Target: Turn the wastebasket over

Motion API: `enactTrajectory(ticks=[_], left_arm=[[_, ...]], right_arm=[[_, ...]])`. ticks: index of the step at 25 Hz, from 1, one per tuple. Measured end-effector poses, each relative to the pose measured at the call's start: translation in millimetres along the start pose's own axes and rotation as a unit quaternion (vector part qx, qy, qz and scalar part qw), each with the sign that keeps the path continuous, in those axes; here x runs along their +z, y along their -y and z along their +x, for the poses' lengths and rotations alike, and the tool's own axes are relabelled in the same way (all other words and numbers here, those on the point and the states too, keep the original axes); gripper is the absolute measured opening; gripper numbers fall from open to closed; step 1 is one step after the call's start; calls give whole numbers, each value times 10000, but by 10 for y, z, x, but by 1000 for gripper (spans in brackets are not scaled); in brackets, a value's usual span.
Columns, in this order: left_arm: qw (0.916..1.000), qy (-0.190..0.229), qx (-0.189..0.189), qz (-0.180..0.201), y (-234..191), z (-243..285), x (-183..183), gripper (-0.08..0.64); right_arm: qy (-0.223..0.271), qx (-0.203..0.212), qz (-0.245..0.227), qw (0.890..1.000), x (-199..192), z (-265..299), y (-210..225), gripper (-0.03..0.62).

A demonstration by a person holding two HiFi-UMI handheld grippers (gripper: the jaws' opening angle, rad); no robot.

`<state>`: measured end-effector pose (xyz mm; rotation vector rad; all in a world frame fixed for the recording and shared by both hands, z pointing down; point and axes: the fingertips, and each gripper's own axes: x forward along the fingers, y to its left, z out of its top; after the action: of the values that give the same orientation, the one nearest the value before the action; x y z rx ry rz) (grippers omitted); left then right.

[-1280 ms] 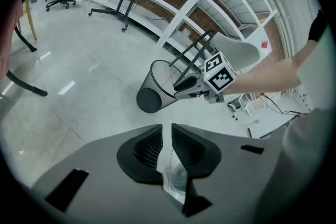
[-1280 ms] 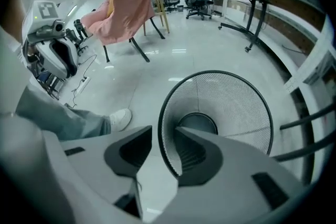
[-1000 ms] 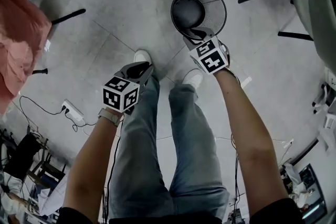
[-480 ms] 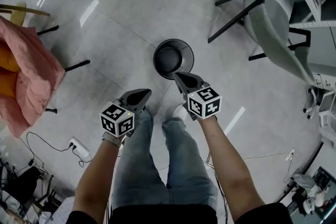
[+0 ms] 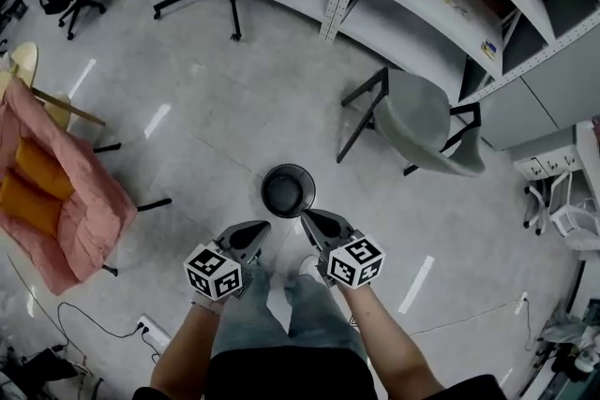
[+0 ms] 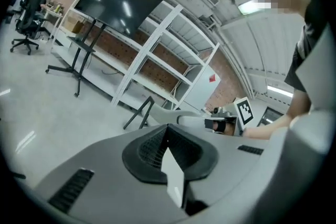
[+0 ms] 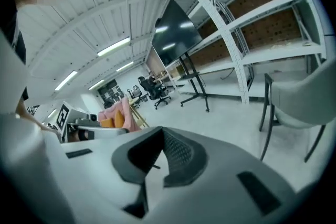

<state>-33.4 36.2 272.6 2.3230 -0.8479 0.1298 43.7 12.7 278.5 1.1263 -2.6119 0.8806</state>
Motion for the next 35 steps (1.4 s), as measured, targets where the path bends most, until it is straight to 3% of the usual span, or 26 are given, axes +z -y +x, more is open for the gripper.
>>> enactTrajectory(ticks=[8, 17, 21, 26, 35], left_arm=[[9938, 895, -375, 543, 963, -414, 1298, 14], [9768, 1649, -845, 1070, 1838, -818, 2346, 14], [9692, 1841, -931, 1342, 2053, -976, 2620, 14], [9655, 2013, -965, 1344, 2146, -1079, 2807, 14], [9676, 1972, -845, 1330, 2068, -1011, 2888, 14]], right_arm=[[1150, 71, -328, 9928, 1308, -790, -769, 9], [2134, 314, -828, 9729, 2441, -1440, -1552, 9], [2319, 368, -1058, 9663, 2684, -1575, -1763, 9], [2423, 418, -1309, 9604, 2864, -1611, -1885, 9], [2505, 419, -1308, 9583, 2961, -1560, -1838, 9]])
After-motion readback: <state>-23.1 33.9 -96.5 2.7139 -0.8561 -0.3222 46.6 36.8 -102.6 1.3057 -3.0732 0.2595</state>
